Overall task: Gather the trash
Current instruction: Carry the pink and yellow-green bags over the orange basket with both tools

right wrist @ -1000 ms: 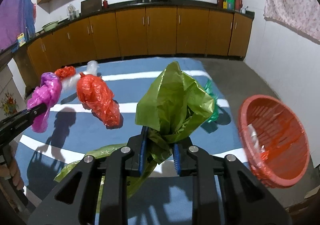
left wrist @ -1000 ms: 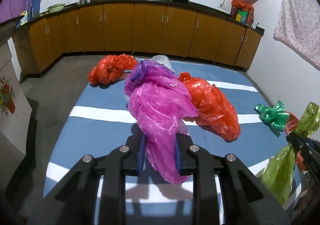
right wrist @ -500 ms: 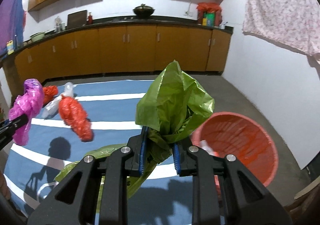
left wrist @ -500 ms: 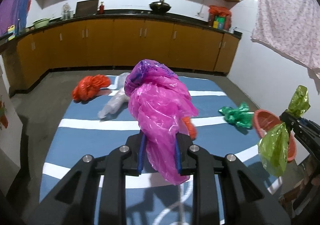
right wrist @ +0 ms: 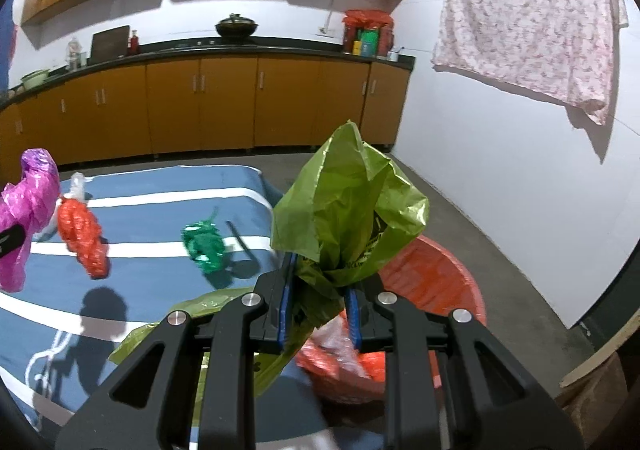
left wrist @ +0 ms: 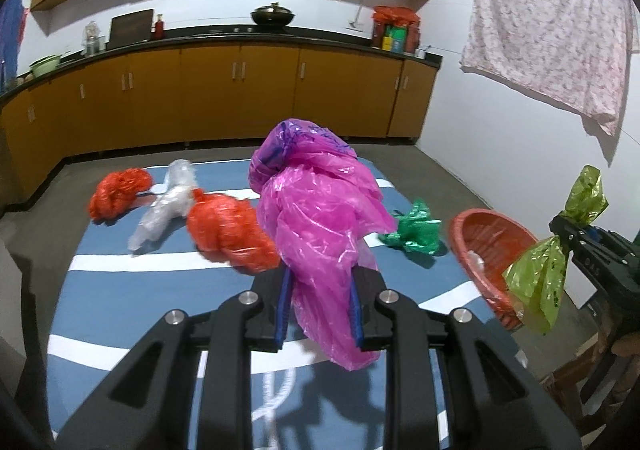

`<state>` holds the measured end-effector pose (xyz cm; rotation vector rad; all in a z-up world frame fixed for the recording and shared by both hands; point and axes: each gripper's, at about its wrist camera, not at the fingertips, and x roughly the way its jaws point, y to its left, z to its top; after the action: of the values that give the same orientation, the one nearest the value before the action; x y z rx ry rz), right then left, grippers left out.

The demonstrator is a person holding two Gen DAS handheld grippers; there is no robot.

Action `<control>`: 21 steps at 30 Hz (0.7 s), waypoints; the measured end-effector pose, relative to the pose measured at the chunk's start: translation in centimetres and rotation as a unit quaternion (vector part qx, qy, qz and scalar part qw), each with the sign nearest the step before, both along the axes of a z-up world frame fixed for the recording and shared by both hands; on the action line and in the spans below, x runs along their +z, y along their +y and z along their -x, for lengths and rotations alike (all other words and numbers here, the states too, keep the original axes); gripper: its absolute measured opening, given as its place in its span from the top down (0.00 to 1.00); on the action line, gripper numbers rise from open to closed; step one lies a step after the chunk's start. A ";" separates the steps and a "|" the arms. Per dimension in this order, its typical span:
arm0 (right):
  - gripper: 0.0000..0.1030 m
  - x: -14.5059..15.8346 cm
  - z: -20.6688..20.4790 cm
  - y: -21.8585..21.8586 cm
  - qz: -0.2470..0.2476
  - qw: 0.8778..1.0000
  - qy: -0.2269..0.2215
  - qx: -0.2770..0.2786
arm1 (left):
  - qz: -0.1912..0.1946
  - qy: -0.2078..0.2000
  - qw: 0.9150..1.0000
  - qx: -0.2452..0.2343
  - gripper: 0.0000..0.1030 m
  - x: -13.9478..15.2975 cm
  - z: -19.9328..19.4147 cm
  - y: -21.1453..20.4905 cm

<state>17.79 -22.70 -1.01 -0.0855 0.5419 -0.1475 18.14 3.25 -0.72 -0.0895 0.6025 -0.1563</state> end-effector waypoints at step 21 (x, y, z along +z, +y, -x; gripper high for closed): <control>0.78 -0.4 0.2 -8.0 0.001 0.997 -0.001 -0.076 | 0.021 0.012 0.993 -0.116 0.77 -0.4 -2.5 -12.2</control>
<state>17.61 -30.71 -1.37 -0.0457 0.5460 -0.2969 20.60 -8.94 -1.07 -0.0626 0.6334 -0.3945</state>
